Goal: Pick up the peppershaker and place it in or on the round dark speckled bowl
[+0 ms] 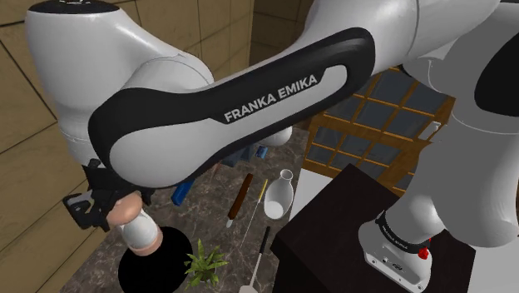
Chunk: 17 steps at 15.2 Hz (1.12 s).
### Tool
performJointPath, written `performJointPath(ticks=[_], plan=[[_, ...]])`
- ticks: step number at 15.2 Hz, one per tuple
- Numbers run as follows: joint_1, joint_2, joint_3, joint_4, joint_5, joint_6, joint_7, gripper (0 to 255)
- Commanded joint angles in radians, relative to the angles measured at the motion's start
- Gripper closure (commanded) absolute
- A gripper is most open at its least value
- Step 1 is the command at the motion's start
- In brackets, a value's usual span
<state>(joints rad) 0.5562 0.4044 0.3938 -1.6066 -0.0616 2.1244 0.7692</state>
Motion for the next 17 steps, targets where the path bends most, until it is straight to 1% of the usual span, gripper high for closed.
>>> performJointPath(ticks=[1, 17], plan=[[0.008, 0.009, -0.001, -0.007, -0.006, 0.016, 0.011, 255], [0.020, 0.096, -0.021, -0.101, -0.040, 0.193, 0.021, 255]])
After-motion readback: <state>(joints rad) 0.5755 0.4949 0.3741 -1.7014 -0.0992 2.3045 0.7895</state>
